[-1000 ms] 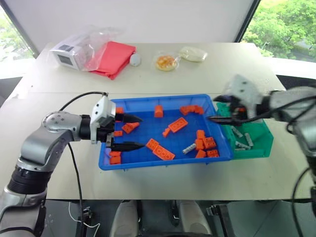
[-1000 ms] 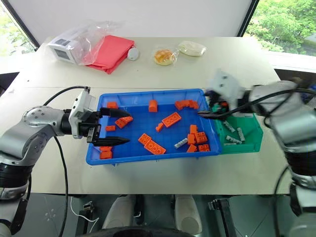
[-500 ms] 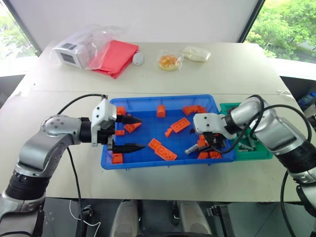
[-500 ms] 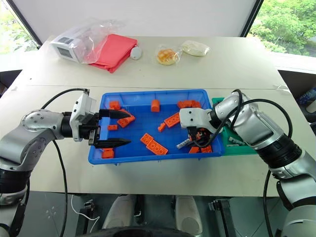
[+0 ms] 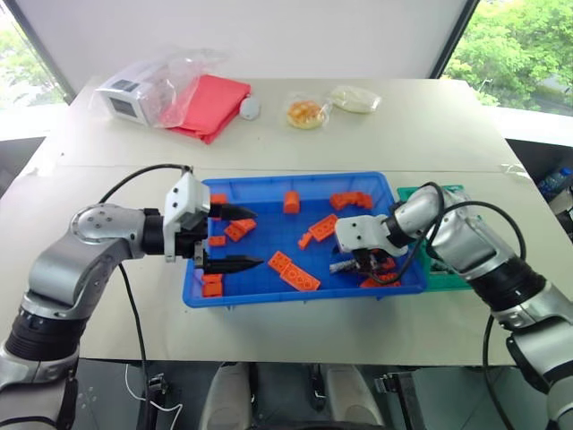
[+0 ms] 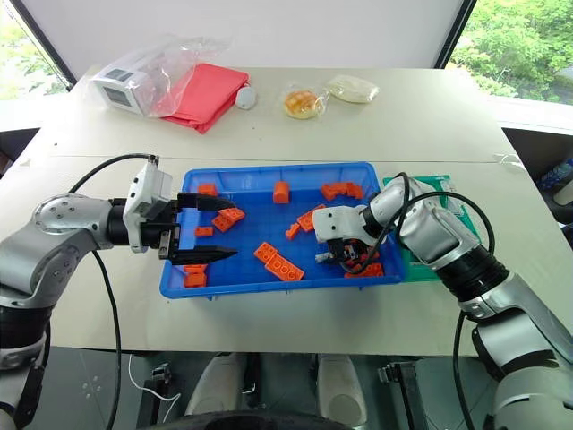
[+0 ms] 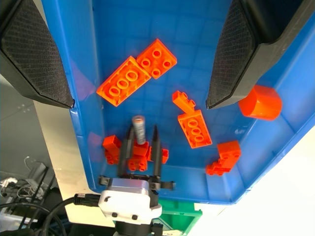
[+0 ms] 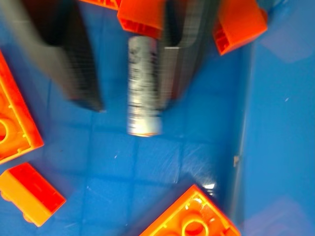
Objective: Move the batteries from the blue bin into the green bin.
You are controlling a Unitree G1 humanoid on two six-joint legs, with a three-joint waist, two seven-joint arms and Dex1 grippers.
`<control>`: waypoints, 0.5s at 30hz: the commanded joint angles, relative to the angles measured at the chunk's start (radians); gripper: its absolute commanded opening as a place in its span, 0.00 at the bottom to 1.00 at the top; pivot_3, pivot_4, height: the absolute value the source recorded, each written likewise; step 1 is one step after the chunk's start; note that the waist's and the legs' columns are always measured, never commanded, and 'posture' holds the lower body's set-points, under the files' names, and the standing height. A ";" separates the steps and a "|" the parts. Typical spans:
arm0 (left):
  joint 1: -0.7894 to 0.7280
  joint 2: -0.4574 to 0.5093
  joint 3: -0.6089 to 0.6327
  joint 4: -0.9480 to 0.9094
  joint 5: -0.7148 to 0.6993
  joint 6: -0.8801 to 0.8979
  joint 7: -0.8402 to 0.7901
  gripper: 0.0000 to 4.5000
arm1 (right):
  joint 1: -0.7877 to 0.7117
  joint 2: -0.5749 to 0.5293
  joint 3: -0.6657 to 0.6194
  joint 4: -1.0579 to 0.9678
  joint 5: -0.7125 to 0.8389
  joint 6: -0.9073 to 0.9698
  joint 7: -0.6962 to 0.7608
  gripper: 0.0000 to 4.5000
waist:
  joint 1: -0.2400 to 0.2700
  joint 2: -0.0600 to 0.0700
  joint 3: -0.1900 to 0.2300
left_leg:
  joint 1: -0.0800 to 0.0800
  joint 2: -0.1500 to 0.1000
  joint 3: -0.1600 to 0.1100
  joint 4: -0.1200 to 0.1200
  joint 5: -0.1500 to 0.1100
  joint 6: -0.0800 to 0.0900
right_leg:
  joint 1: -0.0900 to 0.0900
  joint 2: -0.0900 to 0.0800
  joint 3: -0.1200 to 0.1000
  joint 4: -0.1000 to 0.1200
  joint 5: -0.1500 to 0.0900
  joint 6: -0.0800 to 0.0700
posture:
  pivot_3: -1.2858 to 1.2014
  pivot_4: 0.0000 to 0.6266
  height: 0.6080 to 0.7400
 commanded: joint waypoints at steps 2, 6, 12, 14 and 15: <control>-0.016 0.007 0.020 0.002 0.000 -0.018 -0.007 1.00 | 0.004 0.009 -0.083 -0.045 0.041 0.130 -0.022 0.07 | 0.000 0.000 0.000 | 0.000 0.000 0.000 0.000 0.000 0.000 | 0.000 0.000 0.000 0.000 0.000 0.000 | 0.52 0.24 0.95; -0.016 0.002 0.016 0.015 0.005 -0.027 -0.012 1.00 | -0.034 0.010 -0.233 -0.115 0.142 0.351 -0.074 0.07 | 0.001 0.000 0.000 | 0.000 0.000 0.000 0.000 0.000 0.000 | 0.000 0.000 0.000 0.001 0.000 0.000 | 0.52 0.24 0.95; -0.016 0.000 0.013 0.043 0.011 -0.042 -0.020 1.00 | -0.085 -0.061 -0.501 -0.165 0.275 0.657 -0.178 0.07 | 0.005 0.000 0.000 | 0.000 0.000 0.000 0.000 0.000 0.000 | -0.001 0.000 0.000 0.001 0.000 0.000 | 0.52 0.24 0.95; -0.016 0.004 0.015 0.059 0.014 -0.045 -0.026 1.00 | -0.065 -0.122 -0.585 -0.159 0.294 0.715 -0.211 0.07 | 0.008 0.000 0.000 | 0.000 0.000 0.000 -0.001 0.000 0.000 | 0.000 -0.001 -0.001 0.001 0.000 -0.001 | 0.52 0.24 0.95; -0.016 0.008 0.017 0.066 0.015 -0.045 -0.029 1.00 | -0.050 -0.150 -0.624 -0.154 0.302 0.736 -0.226 0.07 | 0.010 0.000 0.000 | 0.000 0.000 0.000 -0.001 0.000 0.000 | -0.001 -0.001 -0.001 0.000 -0.001 -0.002 | 0.52 0.24 0.95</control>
